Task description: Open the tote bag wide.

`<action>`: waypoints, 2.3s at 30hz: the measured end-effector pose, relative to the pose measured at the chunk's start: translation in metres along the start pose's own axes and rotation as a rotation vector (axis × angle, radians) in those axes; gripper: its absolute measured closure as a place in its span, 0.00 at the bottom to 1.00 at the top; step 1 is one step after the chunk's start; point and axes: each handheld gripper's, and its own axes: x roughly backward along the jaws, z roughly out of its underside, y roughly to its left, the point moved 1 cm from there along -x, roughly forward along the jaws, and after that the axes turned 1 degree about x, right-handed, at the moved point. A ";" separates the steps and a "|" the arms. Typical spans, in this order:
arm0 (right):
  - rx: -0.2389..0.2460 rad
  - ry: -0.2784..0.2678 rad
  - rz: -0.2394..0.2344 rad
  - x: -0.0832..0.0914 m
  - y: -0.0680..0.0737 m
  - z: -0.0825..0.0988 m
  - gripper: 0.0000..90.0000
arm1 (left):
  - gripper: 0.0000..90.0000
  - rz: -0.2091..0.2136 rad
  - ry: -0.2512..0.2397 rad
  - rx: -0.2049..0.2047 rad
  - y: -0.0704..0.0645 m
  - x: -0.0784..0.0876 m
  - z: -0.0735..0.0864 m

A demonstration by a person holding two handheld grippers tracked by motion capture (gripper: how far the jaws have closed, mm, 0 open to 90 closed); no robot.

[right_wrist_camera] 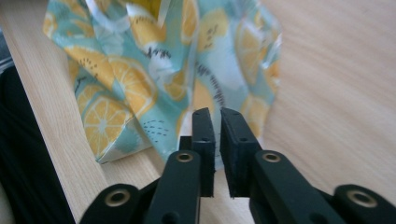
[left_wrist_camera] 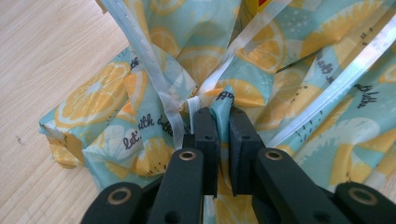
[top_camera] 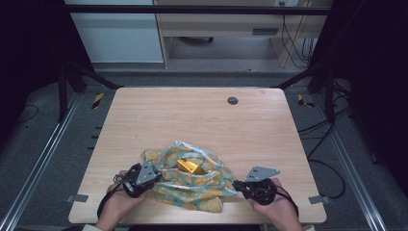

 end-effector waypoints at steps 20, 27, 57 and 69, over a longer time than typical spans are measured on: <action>0.082 -0.028 -0.059 -0.035 -0.012 -0.097 0.45 | 0.50 0.001 -0.245 0.071 -0.012 0.041 -0.015; 0.058 0.045 -0.126 -0.058 0.000 -0.091 0.34 | 0.48 0.017 -0.205 0.066 -0.016 0.022 -0.021; -0.040 -0.031 -0.040 -0.082 -0.032 -0.122 0.99 | 0.99 0.152 -0.021 -0.161 -0.046 0.005 -0.018; -0.094 0.124 0.016 -0.111 -0.061 -0.109 1.00 | 0.99 0.209 0.078 -0.228 -0.050 0.000 -0.008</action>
